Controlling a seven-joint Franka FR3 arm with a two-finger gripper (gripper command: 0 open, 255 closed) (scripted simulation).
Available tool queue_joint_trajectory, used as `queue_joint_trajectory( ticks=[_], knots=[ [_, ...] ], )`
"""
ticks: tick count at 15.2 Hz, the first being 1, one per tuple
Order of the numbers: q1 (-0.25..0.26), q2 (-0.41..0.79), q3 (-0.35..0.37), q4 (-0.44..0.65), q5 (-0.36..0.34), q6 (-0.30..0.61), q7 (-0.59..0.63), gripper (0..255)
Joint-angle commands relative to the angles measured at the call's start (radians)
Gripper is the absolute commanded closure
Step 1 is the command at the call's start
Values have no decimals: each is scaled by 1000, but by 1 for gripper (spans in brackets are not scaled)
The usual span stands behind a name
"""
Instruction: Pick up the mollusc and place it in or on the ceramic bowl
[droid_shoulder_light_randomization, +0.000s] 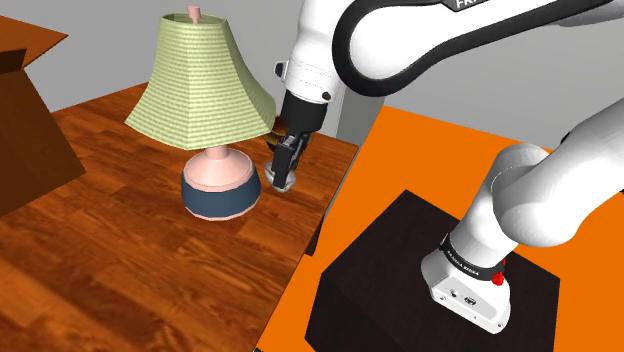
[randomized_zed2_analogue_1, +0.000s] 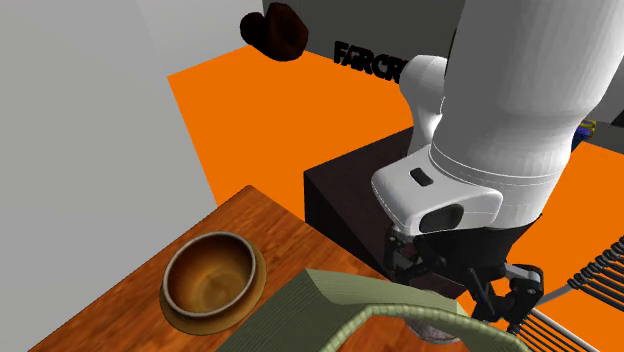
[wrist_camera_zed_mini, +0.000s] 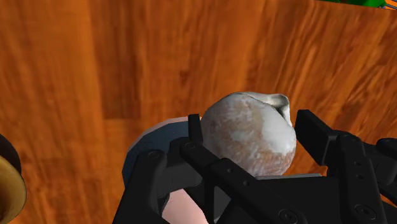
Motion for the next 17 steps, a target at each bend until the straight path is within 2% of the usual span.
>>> queue_joint_trajectory(
  ticks=[1, 5, 8, 9, 10, 14, 17],
  knots=[
    [-2, -8, -4, 19, -5, -27, 4, 255],
    [-5, -26, -12, 59, -13, -84, 12, 255],
    [-27, -7, -47, 75, -27, -93, -33, 255],
    [-19, -7, -31, 77, -23, -90, -12, 255],
    [-19, -7, -31, 77, -23, -90, -12, 0],
    [-14, -29, 101, -76, -139, 145, 45, 0],
    [-56, -11, 229, -174, -272, 328, 135, 0]
  ],
)
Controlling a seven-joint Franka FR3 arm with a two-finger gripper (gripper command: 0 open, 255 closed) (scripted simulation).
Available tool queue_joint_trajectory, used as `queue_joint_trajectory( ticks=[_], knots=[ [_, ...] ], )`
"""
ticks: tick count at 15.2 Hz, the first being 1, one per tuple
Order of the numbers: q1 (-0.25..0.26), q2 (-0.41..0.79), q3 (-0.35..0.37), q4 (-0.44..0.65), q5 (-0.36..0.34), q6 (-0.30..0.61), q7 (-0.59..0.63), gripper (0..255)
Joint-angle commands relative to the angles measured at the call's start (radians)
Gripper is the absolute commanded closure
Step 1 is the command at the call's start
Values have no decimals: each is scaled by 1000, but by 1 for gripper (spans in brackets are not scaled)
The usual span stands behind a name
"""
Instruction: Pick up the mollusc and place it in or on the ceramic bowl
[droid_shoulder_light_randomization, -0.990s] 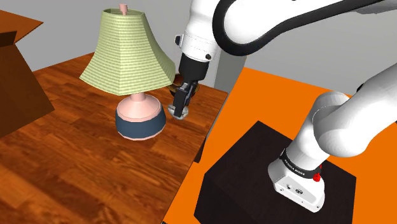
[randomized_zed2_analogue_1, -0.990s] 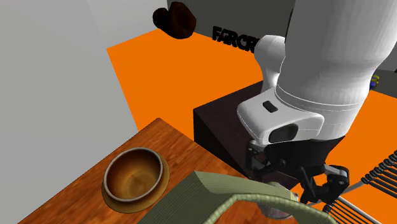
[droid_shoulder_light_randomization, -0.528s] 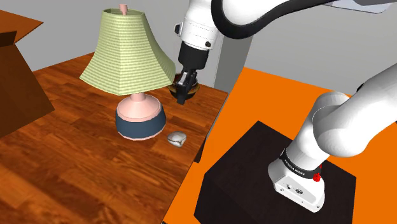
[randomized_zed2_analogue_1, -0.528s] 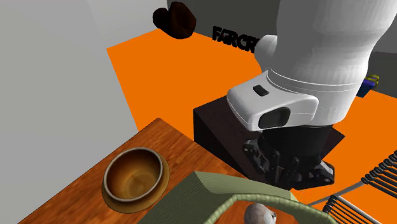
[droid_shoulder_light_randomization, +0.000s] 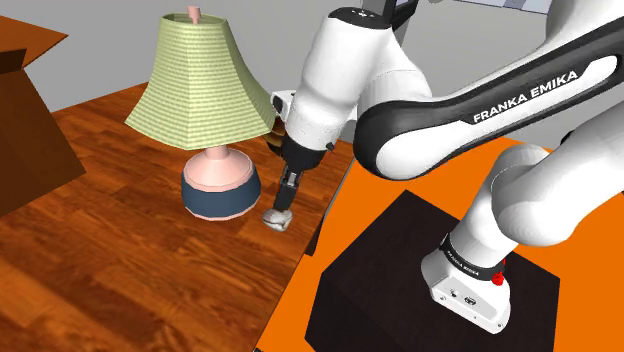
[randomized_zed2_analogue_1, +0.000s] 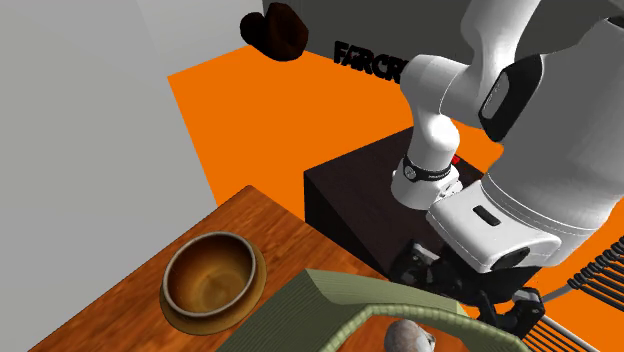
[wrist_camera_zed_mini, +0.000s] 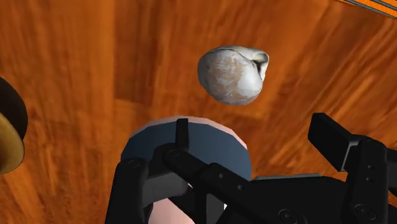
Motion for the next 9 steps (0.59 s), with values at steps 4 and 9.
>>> queue_joint_trajectory(
  ticks=[4, 9],
  knots=[
    [-185, 45, 270, -114, -298, 263, 223, 0],
    [-334, 125, 380, -102, -421, 335, 311, 0]
  ],
)
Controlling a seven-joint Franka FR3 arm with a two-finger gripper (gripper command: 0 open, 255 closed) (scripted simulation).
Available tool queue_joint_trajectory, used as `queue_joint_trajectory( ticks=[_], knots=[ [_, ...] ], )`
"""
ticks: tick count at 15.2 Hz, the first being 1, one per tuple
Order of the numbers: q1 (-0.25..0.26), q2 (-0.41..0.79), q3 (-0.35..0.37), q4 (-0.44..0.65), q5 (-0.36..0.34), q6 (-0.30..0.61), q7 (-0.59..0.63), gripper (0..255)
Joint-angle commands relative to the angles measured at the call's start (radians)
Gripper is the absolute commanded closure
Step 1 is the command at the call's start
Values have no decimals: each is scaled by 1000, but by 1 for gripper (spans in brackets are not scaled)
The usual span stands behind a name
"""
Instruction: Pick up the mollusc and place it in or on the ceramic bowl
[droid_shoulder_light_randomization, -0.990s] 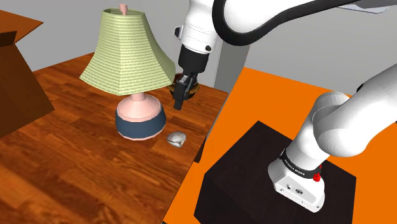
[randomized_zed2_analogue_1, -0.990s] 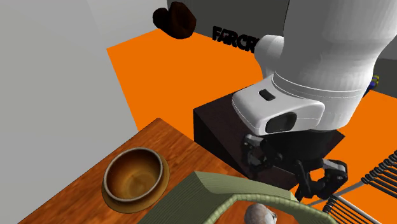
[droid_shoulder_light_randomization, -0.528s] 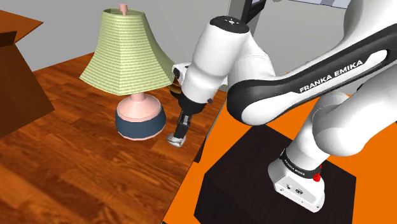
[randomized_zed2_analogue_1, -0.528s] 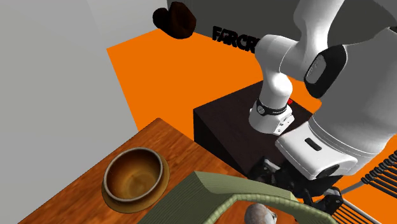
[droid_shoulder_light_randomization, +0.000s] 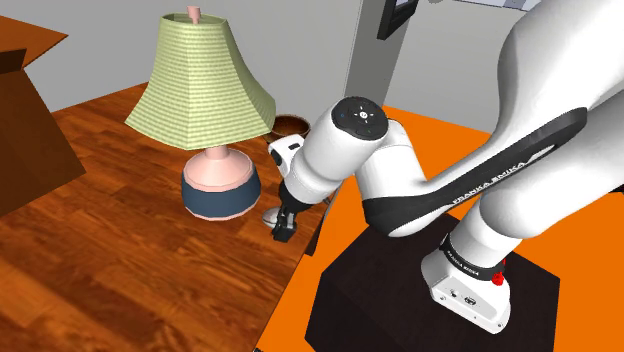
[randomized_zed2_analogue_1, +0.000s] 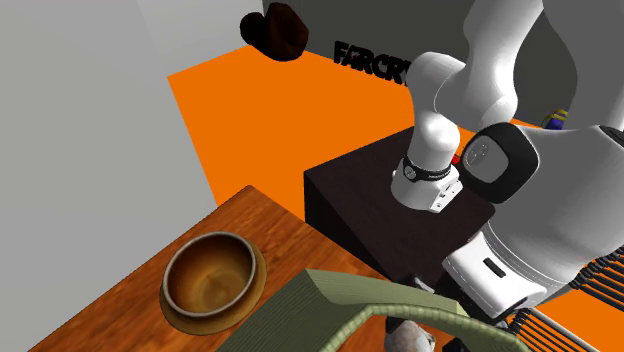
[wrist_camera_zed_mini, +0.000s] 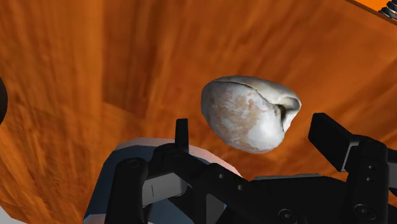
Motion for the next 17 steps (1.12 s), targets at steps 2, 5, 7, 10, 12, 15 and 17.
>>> queue_joint_trajectory(
  ticks=[2, 5, 7, 10, 12, 15, 17],
  knots=[
    [-140, 60, 108, 14, -121, 48, 88, 0],
    [-141, 60, 108, 14, -120, 48, 88, 0],
    [-141, 60, 108, 14, -120, 48, 88, 0],
    [-141, 60, 108, 13, -120, 48, 87, 0],
    [-141, 60, 108, 13, -120, 48, 87, 255],
    [-141, 60, 108, 13, -120, 48, 87, 255],
    [-141, 60, 108, 13, -120, 48, 87, 255]
  ],
)
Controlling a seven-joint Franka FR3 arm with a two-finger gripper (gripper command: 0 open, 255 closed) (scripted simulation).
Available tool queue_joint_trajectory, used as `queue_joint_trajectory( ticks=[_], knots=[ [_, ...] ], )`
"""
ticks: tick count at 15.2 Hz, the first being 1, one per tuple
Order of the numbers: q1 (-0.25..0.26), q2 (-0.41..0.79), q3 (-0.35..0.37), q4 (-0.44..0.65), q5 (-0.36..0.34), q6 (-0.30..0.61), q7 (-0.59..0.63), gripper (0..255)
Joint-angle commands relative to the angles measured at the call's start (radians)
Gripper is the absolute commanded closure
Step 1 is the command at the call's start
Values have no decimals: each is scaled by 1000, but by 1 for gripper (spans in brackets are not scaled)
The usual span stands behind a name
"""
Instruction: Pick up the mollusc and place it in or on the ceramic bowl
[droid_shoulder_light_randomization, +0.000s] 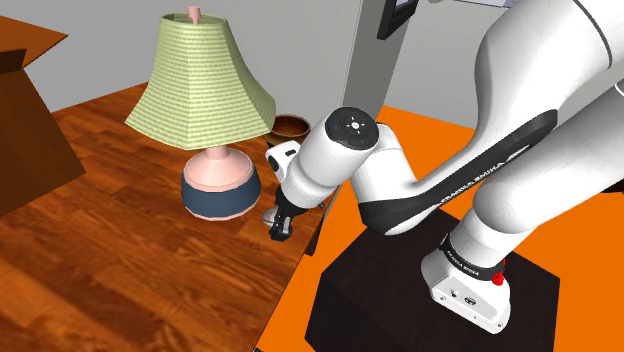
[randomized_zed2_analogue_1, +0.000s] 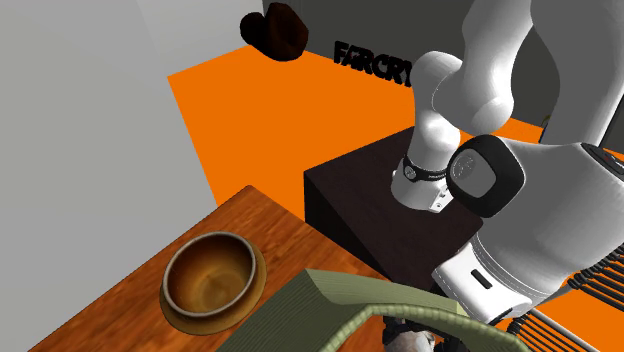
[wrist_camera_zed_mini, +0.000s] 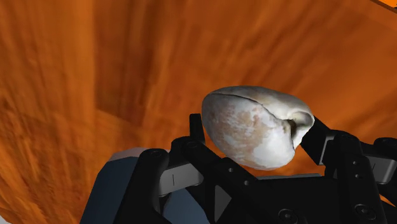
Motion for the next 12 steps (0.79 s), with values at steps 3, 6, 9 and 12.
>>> queue_joint_trajectory(
  ticks=[3, 6, 9, 12],
  knots=[
    [0, 0, 0, 0, 0, 0, 0, 255],
    [100, -37, -87, 2, 88, -39, -77, 255],
    [174, -72, -154, 9, 156, -81, -138, 255],
    [231, -106, -206, 19, 208, -125, -189, 255]
  ],
)
